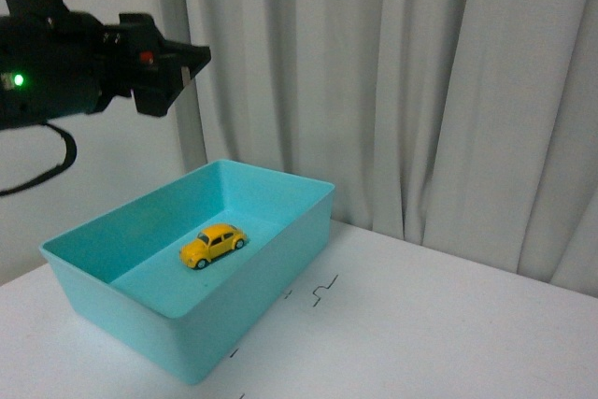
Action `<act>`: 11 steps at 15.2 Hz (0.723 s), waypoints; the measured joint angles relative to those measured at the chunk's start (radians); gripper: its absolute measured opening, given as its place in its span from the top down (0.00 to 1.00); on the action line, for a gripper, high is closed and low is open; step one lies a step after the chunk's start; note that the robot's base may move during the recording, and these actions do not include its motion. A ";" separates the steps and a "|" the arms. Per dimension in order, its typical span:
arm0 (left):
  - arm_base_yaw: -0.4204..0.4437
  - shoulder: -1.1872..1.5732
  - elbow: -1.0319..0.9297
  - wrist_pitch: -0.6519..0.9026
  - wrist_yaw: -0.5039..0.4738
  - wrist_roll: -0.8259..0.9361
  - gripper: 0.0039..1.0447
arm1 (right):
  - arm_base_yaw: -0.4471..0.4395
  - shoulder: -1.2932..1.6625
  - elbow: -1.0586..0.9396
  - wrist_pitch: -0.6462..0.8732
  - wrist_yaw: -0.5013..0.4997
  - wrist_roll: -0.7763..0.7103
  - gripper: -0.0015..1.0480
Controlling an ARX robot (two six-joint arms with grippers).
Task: Wind up and store yellow beetle toy
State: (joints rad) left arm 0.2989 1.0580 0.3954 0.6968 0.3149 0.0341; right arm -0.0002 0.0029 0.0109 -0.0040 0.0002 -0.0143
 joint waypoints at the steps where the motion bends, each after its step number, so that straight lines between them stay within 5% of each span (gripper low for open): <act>1: -0.029 -0.035 -0.067 -0.002 -0.038 -0.010 0.82 | 0.000 0.000 0.000 0.000 0.000 0.000 0.06; 3: -0.078 -0.105 -0.151 -0.013 -0.096 -0.026 0.98 | 0.000 0.000 0.000 0.000 0.001 0.000 0.06; 11: -0.248 -0.417 -0.317 -0.140 -0.278 -0.028 0.99 | 0.000 0.000 0.000 0.000 0.000 0.000 0.06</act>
State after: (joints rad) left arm 0.0505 0.6411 0.0784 0.5564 0.0372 0.0063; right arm -0.0002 0.0029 0.0109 -0.0040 0.0002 -0.0143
